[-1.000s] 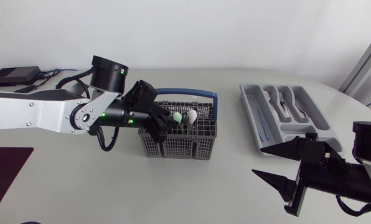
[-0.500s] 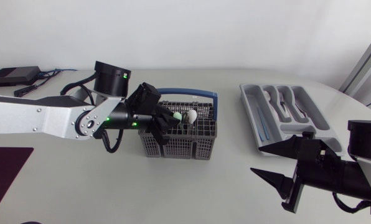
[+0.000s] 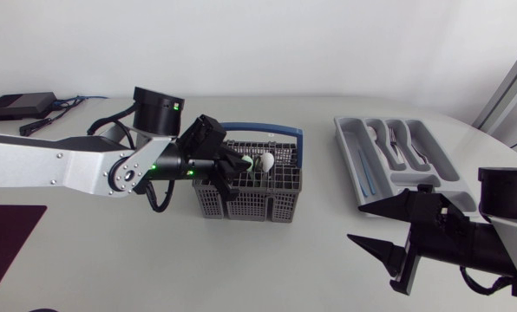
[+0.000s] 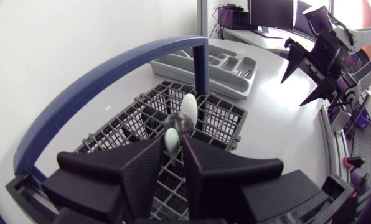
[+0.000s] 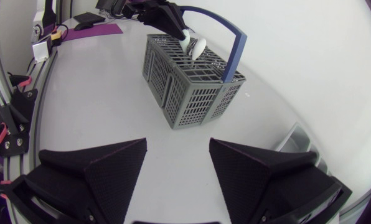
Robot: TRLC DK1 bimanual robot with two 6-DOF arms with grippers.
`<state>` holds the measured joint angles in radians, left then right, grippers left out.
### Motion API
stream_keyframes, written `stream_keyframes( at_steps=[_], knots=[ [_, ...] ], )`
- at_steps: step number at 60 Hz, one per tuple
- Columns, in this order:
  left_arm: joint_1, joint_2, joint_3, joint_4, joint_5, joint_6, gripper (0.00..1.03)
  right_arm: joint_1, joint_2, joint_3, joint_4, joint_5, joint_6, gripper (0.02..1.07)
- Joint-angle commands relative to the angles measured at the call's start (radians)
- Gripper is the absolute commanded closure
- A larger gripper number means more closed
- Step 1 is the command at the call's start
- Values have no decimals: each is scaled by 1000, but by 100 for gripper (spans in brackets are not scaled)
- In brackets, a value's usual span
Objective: Unload the cutlery basket into the drawer organizer.
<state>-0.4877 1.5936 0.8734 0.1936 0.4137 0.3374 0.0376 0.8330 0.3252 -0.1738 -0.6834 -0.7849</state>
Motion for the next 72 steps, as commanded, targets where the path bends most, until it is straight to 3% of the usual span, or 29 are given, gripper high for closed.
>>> stream_keyframes(
  at_steps=[1, 28, 43, 72],
  knots=[
    [-5, 17, -27, 17, -3, 9, 79, 5, 12, -12, 17, -4, 4, 34],
    [-14, 8, -47, 21, -3, -5, 85, 5, 12, -18, 20, -4, 1, 34],
    [-2, 5, -54, 20, -3, -44, 99, 5, 11, -25, 23, -4, 1, 34],
    [-2, -72, -82, 21, -1, -57, 100, 13, 2, -25, 20, -4, 7, 34]
  ],
)
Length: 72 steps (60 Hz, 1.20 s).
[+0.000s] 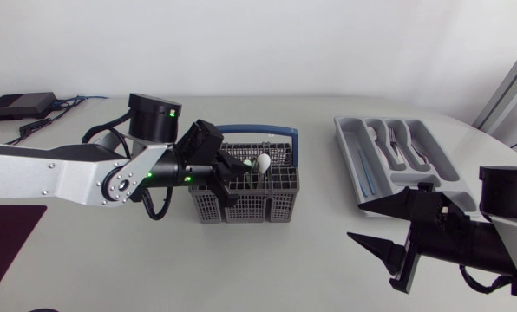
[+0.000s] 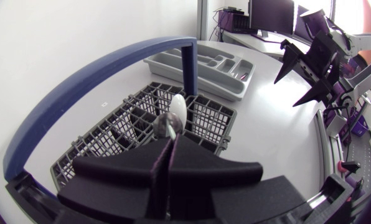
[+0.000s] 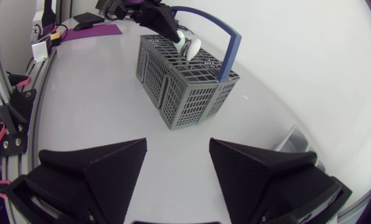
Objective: Unload the cutlery basket into the drawer organizer.
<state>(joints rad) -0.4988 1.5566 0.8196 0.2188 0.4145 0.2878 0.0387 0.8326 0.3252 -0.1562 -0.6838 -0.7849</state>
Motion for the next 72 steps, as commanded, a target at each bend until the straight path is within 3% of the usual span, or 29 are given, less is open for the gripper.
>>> stream_keyframes(
  at_steps=[1, 26, 72],
  knots=[
    [9, -38, -28, -4, -2, -10, 100, 12, 2, -25, 3, -3, 9, 34],
    [13, -67, -25, -19, 10, -35, 100, 17, -35, -34, -20, 0, 9, 34],
    [8, -136, 46, -139, 30, -93, 100, 17, -84, -31, -57, -2, 1, 34]
  ],
)
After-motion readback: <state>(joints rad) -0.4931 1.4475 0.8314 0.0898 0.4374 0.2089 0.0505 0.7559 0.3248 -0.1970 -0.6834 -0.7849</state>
